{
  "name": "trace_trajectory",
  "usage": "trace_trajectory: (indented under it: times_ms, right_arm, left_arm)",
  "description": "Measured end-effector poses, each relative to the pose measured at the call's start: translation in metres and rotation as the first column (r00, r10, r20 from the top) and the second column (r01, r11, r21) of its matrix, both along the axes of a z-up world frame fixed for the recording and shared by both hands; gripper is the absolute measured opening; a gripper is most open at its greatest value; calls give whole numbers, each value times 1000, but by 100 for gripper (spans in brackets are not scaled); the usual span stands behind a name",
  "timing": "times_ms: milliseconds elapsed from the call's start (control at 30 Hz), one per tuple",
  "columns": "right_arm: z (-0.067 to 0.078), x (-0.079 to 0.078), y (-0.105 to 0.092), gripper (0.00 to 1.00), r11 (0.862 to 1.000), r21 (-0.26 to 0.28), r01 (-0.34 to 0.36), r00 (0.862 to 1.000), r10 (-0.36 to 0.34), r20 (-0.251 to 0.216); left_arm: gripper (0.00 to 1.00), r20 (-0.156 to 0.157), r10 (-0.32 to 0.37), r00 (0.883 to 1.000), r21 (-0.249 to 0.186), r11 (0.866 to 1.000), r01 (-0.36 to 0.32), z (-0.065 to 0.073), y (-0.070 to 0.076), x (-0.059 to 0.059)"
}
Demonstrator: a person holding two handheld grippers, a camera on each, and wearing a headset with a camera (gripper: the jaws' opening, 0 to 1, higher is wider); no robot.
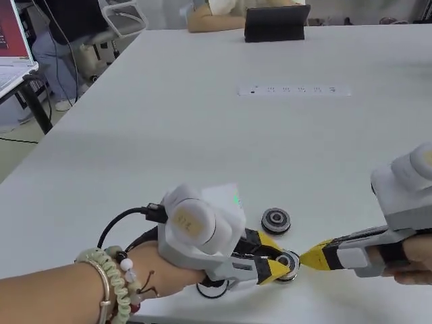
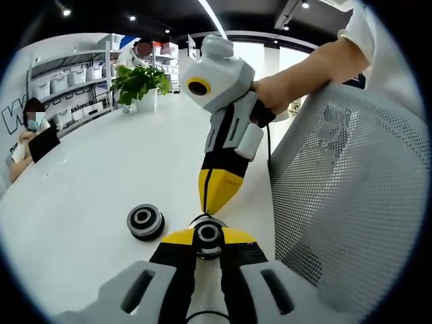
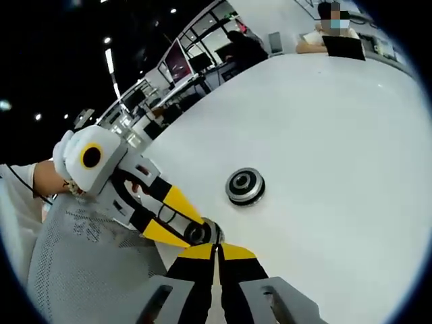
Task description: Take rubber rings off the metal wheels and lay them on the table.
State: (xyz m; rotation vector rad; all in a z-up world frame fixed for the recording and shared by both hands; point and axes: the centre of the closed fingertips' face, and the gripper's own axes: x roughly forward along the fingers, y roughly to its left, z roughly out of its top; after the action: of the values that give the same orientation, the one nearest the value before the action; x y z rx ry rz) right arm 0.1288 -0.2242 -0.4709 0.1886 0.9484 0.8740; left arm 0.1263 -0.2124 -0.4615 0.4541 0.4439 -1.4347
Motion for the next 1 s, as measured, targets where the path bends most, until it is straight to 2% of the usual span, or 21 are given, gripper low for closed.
trace_trajectory:
  times_ms: [133, 200, 400, 600, 633, 667, 700, 733, 767, 833, 867, 900, 933, 967, 1000]
  right_arm:
    - [1, -1, 3, 0, 1000, -12, -11, 999, 11, 30]
    - [2, -1, 3, 0, 1000, -12, -15, 999, 15, 28]
    - [5, -2, 3, 0, 1000, 15, 2, 1000, -2, -15]
    - [8, -4, 5, 0, 1000, 30, 10, 999, -9, -33]
    - [16, -6, 13, 0, 996, 92, -18, 999, 21, -31]
    - [35, -10, 29, 0, 974, 228, -5, 998, 20, -63]
    - [42, -4, 33, 0, 970, 241, 36, 997, -19, -69]
    - [37, -1, 29, 0, 984, 174, 28, 999, -20, -46]
    - [35, 7, 26, 0, 996, 85, -18, 997, 11, 82]
    - [35, 9, 27, 0, 997, 82, -8, 995, -1, 104]
    - [31, 8, 23, 0, 998, 57, -16, 994, 9, 112]
    - [26, 9, 18, 0, 999, 25, -24, 991, 20, 134]
    - [18, 10, 8, 0, 998, -40, -42, 986, 48, 160]
    - [15, 9, 6, 0, 997, -59, -49, 985, 58, 164]
    - [7, 5, -1, 0, 991, -106, -79, 983, 95, 158]
  left_arm:
    - [7, 0, 0, 1000, 0, 1000, 0, 0, 0, 0]
    - [7, 1, -1, 1000, 1, 1000, 1, 0, 0, 0]
    - [7, 6, -5, 1000, 6, 1000, 5, 1, 0, 0]
    - [7, 12, -8, 1000, 12, 1000, 8, 0, 0, 0]
    - [7, 12, -8, 1000, 13, 1000, 8, 0, 0, 0]
    - [7, 13, -5, 1000, 12, 1000, 5, 0, -1, 0]
    - [7, 13, -2, 1000, 12, 1000, 2, 0, -1, 1]
    - [7, 15, -1, 1000, 12, 1000, 1, 1, -2, 1]
    - [7, 16, -1, 1000, 13, 1000, 1, 1, -2, 1]
    - [7, 13, 1, 1000, 11, 1000, -1, 1, -2, 1]
    - [7, 12, 1, 1000, 9, 1000, -1, 1, -1, 1]
    - [7, 12, 2, 1000, 9, 1000, -2, 1, -1, 1]
    - [7, 11, 2, 1000, 9, 1000, -2, 1, -1, 2]
    - [7, 11, 2, 1000, 9, 1000, -2, 1, -1, 2]
    - [7, 11, 1, 1000, 9, 1000, -1, 1, -1, 2]
